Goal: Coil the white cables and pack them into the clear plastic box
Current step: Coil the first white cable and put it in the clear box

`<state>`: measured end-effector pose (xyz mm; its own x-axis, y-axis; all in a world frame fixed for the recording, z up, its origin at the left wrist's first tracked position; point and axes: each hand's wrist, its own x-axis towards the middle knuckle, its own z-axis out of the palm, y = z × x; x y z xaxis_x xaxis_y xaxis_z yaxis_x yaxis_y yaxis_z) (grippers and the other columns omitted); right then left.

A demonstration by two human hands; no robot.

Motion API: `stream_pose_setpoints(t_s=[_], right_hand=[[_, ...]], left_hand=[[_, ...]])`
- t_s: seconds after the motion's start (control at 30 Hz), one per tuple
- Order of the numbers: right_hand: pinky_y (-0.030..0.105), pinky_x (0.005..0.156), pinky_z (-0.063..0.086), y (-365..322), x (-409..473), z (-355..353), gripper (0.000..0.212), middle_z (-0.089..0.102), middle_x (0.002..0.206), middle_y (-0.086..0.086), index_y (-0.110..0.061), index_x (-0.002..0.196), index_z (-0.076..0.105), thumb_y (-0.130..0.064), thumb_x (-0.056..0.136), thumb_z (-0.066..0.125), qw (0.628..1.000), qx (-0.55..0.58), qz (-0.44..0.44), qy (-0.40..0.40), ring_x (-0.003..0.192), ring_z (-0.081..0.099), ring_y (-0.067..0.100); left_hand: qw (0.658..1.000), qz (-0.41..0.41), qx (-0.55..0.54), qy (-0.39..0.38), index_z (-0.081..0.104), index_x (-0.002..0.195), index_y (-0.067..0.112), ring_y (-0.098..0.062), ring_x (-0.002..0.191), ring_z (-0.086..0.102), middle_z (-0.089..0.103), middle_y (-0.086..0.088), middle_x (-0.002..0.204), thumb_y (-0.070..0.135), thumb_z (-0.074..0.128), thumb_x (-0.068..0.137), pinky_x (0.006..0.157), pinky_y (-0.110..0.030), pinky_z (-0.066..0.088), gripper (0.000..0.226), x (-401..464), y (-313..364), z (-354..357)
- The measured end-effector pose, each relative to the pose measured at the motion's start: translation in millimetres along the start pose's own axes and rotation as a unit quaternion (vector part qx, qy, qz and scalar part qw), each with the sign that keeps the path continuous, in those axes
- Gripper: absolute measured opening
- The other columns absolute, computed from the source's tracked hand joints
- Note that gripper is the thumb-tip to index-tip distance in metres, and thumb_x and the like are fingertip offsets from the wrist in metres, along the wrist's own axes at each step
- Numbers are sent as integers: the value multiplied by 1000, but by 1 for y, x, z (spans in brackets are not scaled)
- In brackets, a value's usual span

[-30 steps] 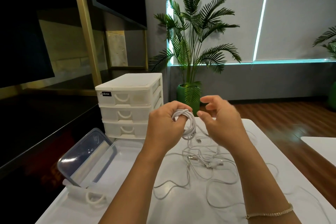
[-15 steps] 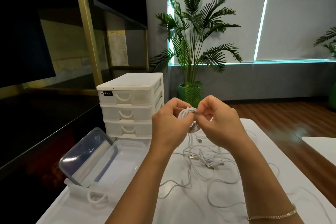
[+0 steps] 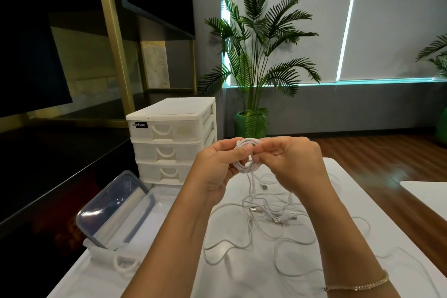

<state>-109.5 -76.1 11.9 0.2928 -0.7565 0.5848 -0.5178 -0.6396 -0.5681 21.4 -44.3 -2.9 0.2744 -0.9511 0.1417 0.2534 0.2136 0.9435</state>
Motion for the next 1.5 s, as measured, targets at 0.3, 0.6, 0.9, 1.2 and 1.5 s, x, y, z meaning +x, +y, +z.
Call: stream_pose_setpoints(t_s=[0.3, 0.6, 0.9, 1.2, 1.5], right_hand=[[7, 73, 36, 1, -1, 10, 21, 58, 118, -4, -17, 102, 73, -27, 89, 59, 997, -72, -36, 3, 99, 50, 8], [27, 53, 30, -2, 1, 8, 38, 41, 65, 11, 12, 72, 57, -18, 92, 45, 991, 70, 69, -95, 56, 33, 14], [30, 61, 30, -9, -4, -3, 28, 42, 69, 3, -6, 73, 54, -22, 93, 43, 963, 144, 172, -149, 64, 35, 12], [25, 60, 32, 1, -2, 3, 39, 45, 63, -1, -12, 66, 53, -35, 95, 43, 945, 186, 218, -157, 61, 38, 11], [27, 51, 34, 3, -1, 8, 41, 50, 55, 4, -6, 65, 60, -36, 92, 53, 903, 308, 269, -132, 46, 39, 13]], left_hand=[[1000, 14, 14, 11, 66, 92, 13, -11, 73, 64, 70, 1, 79, 7, 70, 76, 66, -19, 49, 18, 2, -4, 1], [983, 118, 135, 26, 68, 82, 26, -5, 79, 67, 72, 9, 81, 6, 71, 76, 72, -17, 50, 21, 2, -5, -4], [946, 174, 270, 45, 63, 82, 38, -11, 92, 62, 69, 7, 91, 17, 67, 83, 78, -24, 52, 22, 0, -5, -2], [905, 217, 353, 91, 70, 98, 24, -11, 86, 63, 67, 6, 90, 18, 65, 85, 68, -9, 47, 16, -2, -8, 1], [872, 280, 388, 106, 68, 109, 22, -8, 79, 59, 62, 10, 87, 20, 59, 89, 68, -8, 47, 22, -2, -14, 1]])
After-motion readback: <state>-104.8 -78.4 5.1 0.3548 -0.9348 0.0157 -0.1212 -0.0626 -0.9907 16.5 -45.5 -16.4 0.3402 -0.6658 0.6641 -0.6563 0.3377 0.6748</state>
